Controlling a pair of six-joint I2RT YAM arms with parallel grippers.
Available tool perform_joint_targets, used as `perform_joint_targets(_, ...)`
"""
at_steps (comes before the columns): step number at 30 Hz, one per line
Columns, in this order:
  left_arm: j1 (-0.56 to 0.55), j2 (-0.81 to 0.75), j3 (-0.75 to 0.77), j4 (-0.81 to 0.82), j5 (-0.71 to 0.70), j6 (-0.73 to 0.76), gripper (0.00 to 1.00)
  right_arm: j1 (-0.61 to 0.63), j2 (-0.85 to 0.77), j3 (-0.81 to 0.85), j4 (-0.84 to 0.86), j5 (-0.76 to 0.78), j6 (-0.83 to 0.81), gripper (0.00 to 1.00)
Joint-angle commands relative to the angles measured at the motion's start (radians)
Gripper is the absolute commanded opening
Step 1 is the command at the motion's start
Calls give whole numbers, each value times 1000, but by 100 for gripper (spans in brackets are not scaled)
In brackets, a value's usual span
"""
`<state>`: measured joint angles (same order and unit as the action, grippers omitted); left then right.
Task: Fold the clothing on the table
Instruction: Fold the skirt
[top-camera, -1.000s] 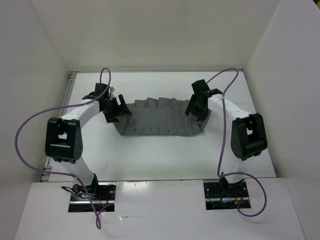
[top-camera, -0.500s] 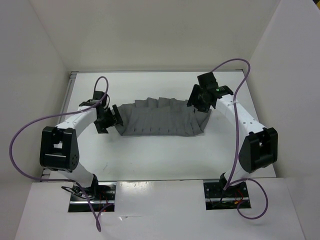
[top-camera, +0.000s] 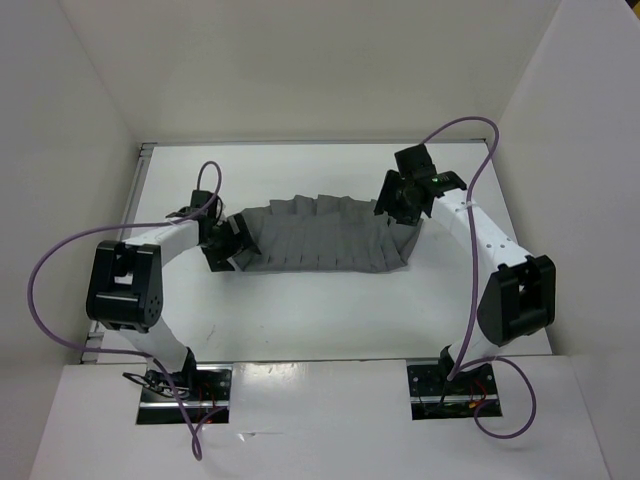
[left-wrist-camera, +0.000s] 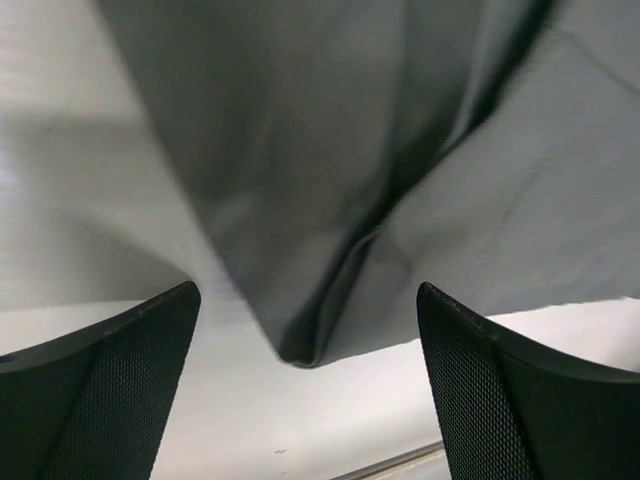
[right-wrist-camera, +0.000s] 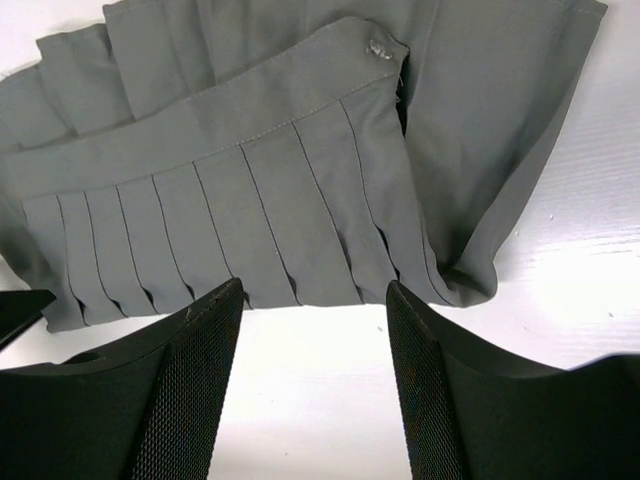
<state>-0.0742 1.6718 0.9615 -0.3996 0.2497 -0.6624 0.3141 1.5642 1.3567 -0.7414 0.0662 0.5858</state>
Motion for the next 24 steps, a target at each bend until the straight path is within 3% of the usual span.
perform_joint_targets(1, -1, 77, -32, 79, 63, -20, 96, 8, -12, 27, -35, 7, -23, 65)
perform_joint_targets(5, -1, 126, -21, 111, 106, -20, 94, 8, -3, 27, -35, -43, -32, 65)
perform_joint_targets(8, -1, 149, -21, 136, 128, -20, 86, 8, 36, 47, -35, -87, -69, 65)
perform_joint_targets(13, -1, 198, -12, 183, 194, -20, 51, 60, 126, 114, -46, -227, -165, 65)
perform_joint_targets(14, -1, 198, -12, 194, 236, -29, 32, 60, 164, 123, -55, -255, -196, 63)
perform_joint_targets(16, -1, 226, -12, 217, 279, -42, 5, 97, 207, 156, -67, -322, -233, 57)
perform_joint_targets(17, -1, 226, -12, 228, 305, -42, 0, 106, 253, 174, -78, -348, -266, 53)
perform_joint_targets(18, -1, 226, -12, 228, 306, -42, 0, 106, 276, 183, -87, -405, -282, 34)
perform_joint_targets(20, -1, 207, 6, 205, 272, -42, 0, 131, 333, 183, -87, -459, -314, 17)
perform_joint_targets(21, -1, 197, 17, 185, 260, -42, 0, 131, 352, 193, -87, -477, -323, 4)
perform_joint_targets(24, -1, 175, 72, 146, 247, -23, 0, 163, 433, 214, -87, -539, -343, 0)
